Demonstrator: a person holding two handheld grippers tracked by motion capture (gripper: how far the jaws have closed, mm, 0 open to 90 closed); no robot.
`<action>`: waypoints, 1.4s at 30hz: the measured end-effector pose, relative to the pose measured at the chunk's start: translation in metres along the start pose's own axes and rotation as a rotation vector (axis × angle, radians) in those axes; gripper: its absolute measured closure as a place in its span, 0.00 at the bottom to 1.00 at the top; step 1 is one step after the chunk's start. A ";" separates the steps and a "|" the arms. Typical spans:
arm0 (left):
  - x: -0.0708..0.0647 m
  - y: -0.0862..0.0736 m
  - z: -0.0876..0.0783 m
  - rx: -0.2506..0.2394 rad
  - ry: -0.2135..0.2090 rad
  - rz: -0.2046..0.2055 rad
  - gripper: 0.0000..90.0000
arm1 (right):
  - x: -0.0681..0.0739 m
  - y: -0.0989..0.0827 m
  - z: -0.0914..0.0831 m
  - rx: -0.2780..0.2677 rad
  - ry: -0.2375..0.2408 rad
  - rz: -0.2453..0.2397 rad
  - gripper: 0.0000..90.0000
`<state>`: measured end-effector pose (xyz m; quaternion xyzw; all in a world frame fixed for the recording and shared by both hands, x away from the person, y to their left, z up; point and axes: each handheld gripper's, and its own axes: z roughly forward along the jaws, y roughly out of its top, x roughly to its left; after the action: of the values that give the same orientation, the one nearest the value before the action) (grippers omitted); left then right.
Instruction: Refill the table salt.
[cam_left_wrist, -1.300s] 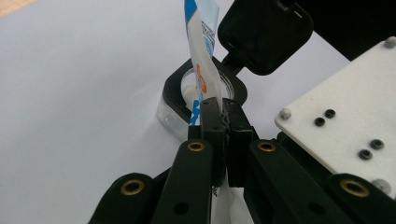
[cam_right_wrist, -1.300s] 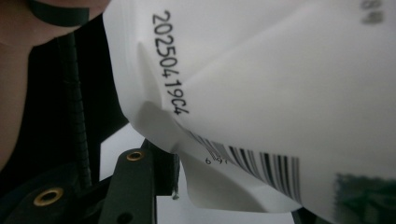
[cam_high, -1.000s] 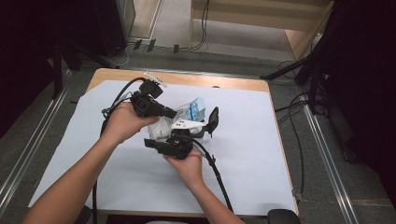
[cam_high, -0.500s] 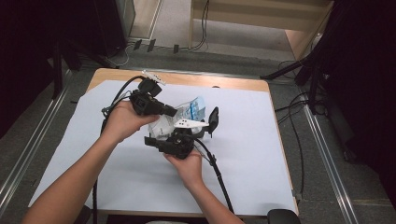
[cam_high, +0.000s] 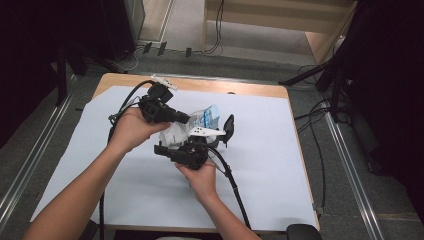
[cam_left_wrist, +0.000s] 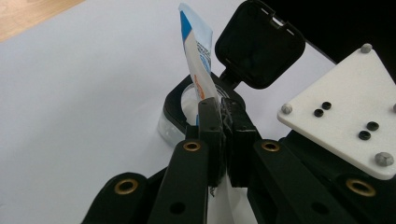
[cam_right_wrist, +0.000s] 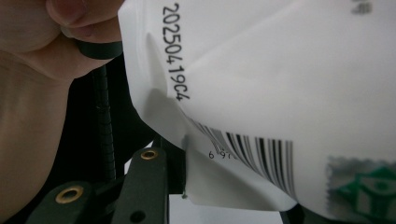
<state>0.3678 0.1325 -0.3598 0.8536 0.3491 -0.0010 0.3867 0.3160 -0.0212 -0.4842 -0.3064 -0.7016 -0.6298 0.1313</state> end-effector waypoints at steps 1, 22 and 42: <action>0.000 0.000 0.000 0.001 0.002 -0.001 0.99 | 0.000 0.000 0.000 0.001 -0.001 -0.001 0.73; 0.002 -0.004 -0.001 0.000 0.002 -0.005 0.99 | 0.000 0.000 0.004 0.033 -0.019 -0.023 0.73; 0.004 -0.007 -0.002 -0.014 0.001 -0.014 0.99 | 0.004 -0.001 0.007 0.057 -0.072 -0.075 0.71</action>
<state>0.3661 0.1389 -0.3640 0.8483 0.3553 -0.0007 0.3926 0.3142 -0.0133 -0.4841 -0.2984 -0.7345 -0.6027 0.0909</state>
